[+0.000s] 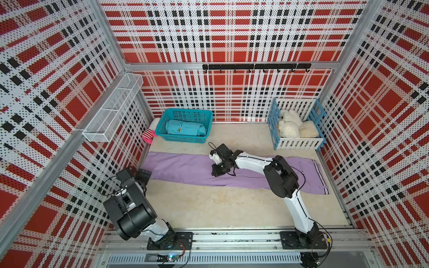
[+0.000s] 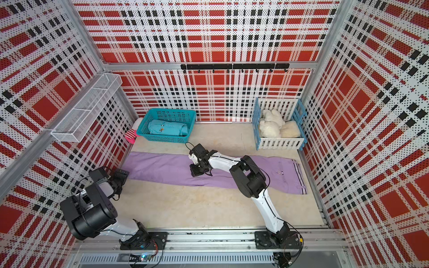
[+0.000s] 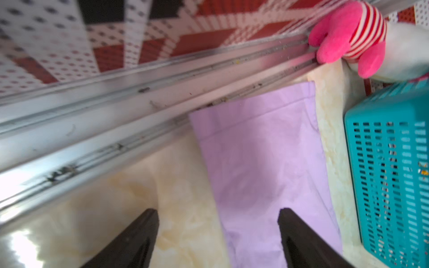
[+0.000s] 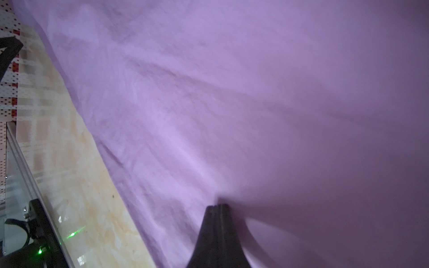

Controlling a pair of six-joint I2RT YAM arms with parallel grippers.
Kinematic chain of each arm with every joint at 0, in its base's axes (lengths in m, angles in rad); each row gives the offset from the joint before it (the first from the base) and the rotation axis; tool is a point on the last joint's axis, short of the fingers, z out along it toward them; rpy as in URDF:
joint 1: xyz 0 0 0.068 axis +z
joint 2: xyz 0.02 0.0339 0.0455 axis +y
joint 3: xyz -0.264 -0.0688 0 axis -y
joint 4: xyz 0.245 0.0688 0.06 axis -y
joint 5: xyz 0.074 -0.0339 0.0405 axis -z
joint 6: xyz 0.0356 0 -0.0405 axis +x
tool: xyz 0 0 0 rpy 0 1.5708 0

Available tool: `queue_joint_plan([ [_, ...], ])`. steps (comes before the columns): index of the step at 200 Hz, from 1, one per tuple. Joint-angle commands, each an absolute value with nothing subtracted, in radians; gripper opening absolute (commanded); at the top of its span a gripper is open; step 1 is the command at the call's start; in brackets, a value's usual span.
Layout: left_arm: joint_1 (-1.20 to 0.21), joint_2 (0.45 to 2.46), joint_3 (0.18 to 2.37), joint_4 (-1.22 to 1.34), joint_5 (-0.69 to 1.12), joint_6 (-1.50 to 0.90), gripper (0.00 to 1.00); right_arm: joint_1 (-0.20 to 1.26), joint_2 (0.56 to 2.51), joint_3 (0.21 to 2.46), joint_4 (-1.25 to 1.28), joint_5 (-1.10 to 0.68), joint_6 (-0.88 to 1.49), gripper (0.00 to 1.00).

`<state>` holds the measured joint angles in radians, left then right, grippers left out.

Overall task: Roll up the long pants
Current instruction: Fold the long pant at the center of the board.

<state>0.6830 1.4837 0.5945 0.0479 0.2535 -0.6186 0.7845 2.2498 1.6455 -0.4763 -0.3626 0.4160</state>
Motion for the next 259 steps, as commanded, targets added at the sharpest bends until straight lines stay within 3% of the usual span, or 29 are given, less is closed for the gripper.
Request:
queue_joint_plan([
  [1,0.628,1.443,0.611,0.011,0.208,-0.59,0.85,0.761,2.205,1.523,-0.553,-0.319,0.428,0.0],
  [80,0.58,1.343,0.61,-0.123,0.132,-0.566,0.86,0.663,2.068,1.364,-0.543,-0.288,0.413,0.0],
  [125,0.522,1.531,0.791,-0.331,0.088,-0.439,0.87,0.66,2.075,1.367,-0.525,-0.328,0.391,0.0],
  [197,0.48,1.685,0.864,-0.382,-0.008,-0.454,0.86,0.66,2.029,1.329,-0.497,-0.355,0.356,0.0],
  [259,0.458,1.8,0.912,-0.402,-0.002,-0.449,0.74,0.658,2.007,1.299,-0.467,-0.363,0.344,0.0],
])
